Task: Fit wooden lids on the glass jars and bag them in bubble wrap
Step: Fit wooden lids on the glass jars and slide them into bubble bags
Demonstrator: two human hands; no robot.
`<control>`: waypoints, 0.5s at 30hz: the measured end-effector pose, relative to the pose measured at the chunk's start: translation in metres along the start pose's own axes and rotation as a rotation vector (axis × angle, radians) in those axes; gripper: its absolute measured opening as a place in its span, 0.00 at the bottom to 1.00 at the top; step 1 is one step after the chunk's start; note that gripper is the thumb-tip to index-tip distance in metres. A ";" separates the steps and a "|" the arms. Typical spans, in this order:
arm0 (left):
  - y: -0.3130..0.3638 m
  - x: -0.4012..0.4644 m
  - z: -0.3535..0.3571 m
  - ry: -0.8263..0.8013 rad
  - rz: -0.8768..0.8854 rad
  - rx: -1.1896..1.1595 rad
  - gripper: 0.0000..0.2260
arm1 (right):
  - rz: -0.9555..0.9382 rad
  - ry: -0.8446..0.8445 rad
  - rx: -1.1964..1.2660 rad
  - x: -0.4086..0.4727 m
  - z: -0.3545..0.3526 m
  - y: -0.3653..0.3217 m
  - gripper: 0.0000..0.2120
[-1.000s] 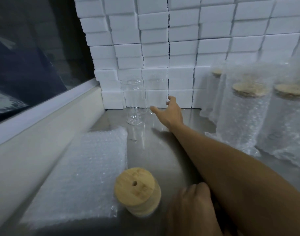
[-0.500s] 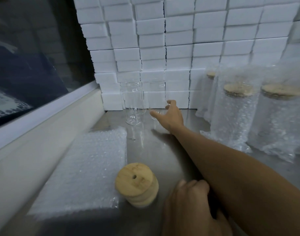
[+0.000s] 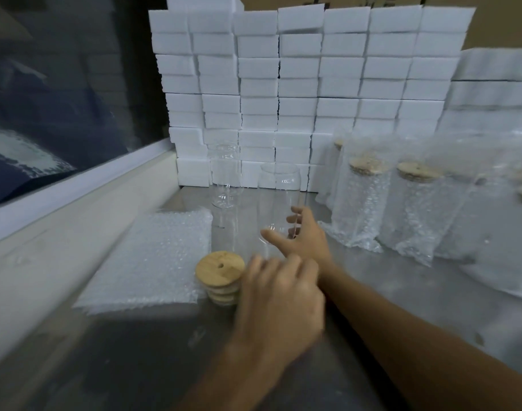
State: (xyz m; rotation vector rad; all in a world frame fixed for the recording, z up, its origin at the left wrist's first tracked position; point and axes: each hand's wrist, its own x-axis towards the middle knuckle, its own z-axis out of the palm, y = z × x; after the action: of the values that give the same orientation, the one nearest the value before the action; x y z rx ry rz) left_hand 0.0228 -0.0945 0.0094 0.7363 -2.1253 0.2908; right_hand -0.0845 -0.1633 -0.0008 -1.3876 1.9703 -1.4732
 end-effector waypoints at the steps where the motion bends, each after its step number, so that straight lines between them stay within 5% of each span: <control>1: -0.014 -0.003 -0.026 0.008 -0.001 0.051 0.02 | 0.000 0.004 0.011 -0.009 -0.005 0.000 0.40; 4: -0.055 0.000 -0.050 0.118 -0.198 0.225 0.05 | -0.007 0.004 -0.005 -0.032 -0.016 -0.002 0.42; 10: -0.077 -0.008 -0.039 -0.289 -0.565 0.393 0.22 | 0.024 0.011 0.001 -0.070 -0.031 -0.003 0.46; 15: -0.076 -0.011 -0.033 -0.279 -0.554 0.404 0.21 | 0.001 0.020 -0.004 -0.088 -0.038 -0.005 0.38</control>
State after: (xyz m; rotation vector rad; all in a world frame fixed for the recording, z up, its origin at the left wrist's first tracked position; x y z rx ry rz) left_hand 0.0946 -0.1358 0.0173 1.6418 -2.0310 0.3304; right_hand -0.0674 -0.0689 -0.0053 -1.3789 1.9864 -1.4888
